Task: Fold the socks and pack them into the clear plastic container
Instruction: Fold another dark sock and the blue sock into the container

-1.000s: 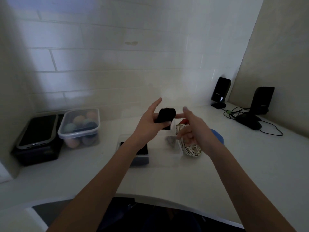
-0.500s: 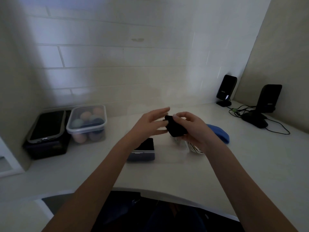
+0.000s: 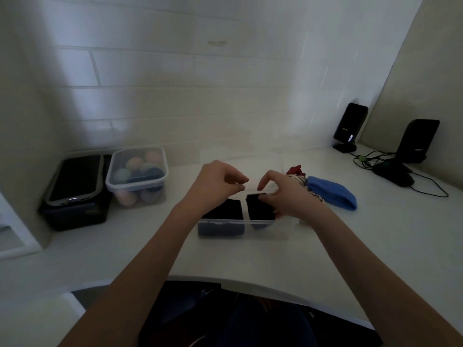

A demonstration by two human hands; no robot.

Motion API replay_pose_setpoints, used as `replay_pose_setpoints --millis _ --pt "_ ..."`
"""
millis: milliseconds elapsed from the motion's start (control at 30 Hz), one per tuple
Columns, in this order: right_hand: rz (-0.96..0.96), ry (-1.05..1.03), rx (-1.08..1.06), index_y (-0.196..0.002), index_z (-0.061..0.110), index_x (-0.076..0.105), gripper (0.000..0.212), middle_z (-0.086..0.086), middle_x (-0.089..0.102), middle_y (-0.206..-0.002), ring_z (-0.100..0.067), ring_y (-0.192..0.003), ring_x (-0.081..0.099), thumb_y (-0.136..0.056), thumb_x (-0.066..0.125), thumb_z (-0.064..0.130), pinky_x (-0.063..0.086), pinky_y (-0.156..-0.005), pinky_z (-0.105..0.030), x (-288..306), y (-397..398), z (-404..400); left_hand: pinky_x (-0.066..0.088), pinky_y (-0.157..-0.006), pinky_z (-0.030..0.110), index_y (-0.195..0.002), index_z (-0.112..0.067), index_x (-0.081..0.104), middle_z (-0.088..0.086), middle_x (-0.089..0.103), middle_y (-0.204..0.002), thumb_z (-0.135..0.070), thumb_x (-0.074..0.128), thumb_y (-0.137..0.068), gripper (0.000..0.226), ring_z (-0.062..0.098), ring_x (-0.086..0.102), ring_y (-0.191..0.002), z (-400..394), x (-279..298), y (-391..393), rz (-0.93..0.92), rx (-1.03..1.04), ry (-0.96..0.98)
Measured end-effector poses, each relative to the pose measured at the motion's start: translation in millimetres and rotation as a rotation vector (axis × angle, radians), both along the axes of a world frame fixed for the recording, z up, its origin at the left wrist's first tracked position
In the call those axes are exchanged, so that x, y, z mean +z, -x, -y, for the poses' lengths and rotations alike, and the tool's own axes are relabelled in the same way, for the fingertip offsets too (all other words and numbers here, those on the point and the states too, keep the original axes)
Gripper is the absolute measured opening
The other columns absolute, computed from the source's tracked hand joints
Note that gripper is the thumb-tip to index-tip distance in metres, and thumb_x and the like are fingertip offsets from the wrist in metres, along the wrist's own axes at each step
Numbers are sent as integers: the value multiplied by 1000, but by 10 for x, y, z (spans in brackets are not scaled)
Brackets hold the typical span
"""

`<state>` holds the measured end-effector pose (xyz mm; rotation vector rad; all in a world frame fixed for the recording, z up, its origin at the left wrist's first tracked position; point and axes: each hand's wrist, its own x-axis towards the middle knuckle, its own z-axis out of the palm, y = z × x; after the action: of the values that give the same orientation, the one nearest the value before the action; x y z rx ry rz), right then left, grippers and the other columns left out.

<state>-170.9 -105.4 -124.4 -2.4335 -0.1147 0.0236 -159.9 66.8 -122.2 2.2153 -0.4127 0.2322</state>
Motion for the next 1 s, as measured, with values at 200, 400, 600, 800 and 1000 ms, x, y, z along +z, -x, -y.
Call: replay_pose_setpoints --millis 200,400,600,800,1000 --pt "18 212 60 -91 18 50 8 5 46 -71 -15 -56 48 -89 58 20 44 -55 -28 -102 -50 -139 54 -81 32 -98 -24 74 2 71 -98 -9 65 -79 26 16 64 -83 -136 -127 66 -12 -82 -468" --pt "-13 136 32 -82 19 59 6 -9 68 -91 -20 -75 62 -84 65 19 54 -76 -34 -205 -64 -189 54 -83 30 -98 -17 74 5 74 -97 -5 63 -79 25 18 67 -85 -127 -155 43 -85 -148 -442" --pt "-143 320 215 -116 28 65 31 -3 69 -116 -18 -105 64 -85 63 23 50 -96 -36 -98 -51 -125 54 -84 33 -97 -17 74 4 74 -97 -6 63 -80 24 19 67 -85 -123 -191 25 -93 -141 -432" --pt "-152 543 247 -125 20 61 37 -8 63 -117 -23 -102 61 -88 61 16 48 -90 -29 39 -21 -286 54 -81 28 -99 -21 74 2 74 -97 -5 61 -80 28 14 65 -81 -106 -217 14 -77 -161 -449" --pt "24 478 249 -104 21 74 27 -7 74 -99 -22 -83 66 -80 66 11 56 -81 -31 29 31 -265 55 -82 32 -95 -21 75 1 74 -95 -1 60 -77 31 15 66 -82 -110 -218 4 -62 -207 -437"
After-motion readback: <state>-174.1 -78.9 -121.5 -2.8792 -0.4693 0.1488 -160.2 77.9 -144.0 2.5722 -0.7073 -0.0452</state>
